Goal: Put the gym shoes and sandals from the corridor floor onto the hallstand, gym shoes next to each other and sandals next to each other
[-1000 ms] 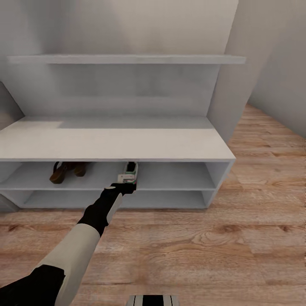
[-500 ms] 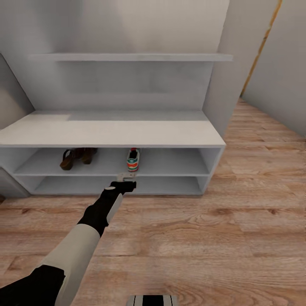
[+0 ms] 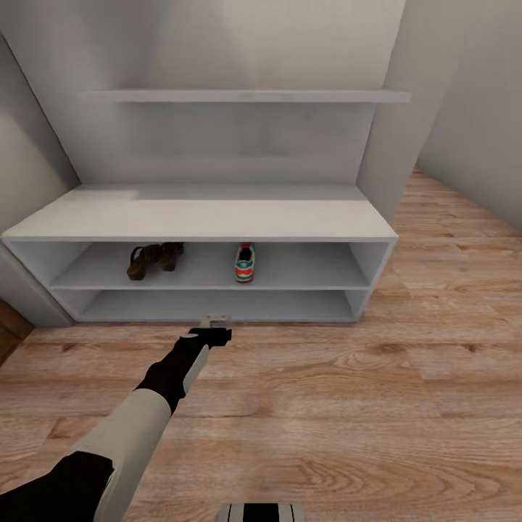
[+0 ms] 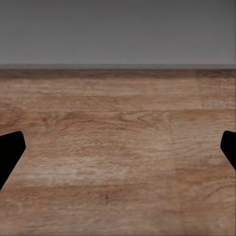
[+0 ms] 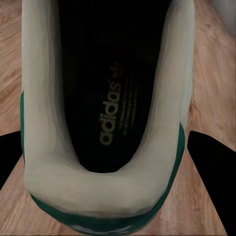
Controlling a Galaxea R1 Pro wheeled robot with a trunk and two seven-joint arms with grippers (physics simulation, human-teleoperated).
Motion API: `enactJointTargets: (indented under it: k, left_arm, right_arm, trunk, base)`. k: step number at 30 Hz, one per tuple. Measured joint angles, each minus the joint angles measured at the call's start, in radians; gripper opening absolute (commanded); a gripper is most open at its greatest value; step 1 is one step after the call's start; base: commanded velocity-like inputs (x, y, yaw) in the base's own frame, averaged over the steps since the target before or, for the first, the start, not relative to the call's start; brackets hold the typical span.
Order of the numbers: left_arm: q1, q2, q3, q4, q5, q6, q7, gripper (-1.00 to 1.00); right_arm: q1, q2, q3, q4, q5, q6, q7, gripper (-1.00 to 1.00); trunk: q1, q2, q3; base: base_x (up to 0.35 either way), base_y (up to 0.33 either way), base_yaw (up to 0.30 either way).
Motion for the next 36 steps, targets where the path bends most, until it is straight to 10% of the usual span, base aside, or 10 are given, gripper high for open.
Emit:
enactJointTargets:
  k: [32, 35, 36]
  left_arm:
    - [0.0, 0.0, 0.0, 0.003, 0.0, 0.001, -0.005, 1.0]
    - [0.0, 0.002, -0.002, 0.003, 0.001, -0.019, -0.092, 1.0]
    - [0.001, 0.016, -0.004, 0.004, 0.002, -0.119, -0.275, 1.0]
  right_arm:
    - [0.0, 0.0, 0.0, -0.001, 0.001, 0.001, 0.0, -1.0]
    - [0.0, 0.0, 0.0, -0.001, 0.001, 0.001, 0.0, -1.0]
    - [0.0, 0.0, 0.0, -0.001, 0.001, 0.001, 0.0, -1.0]
  trunk:
    - [0.0, 0.0, 0.0]
    - [0.0, 0.0, 0.0]
    - [0.0, 0.0, 0.0]
  base:
    - [-0.083, 0.281, 0.0]
    - [0.0, 0.018, 0.0]
    - [0.0, 0.0, 0.0]
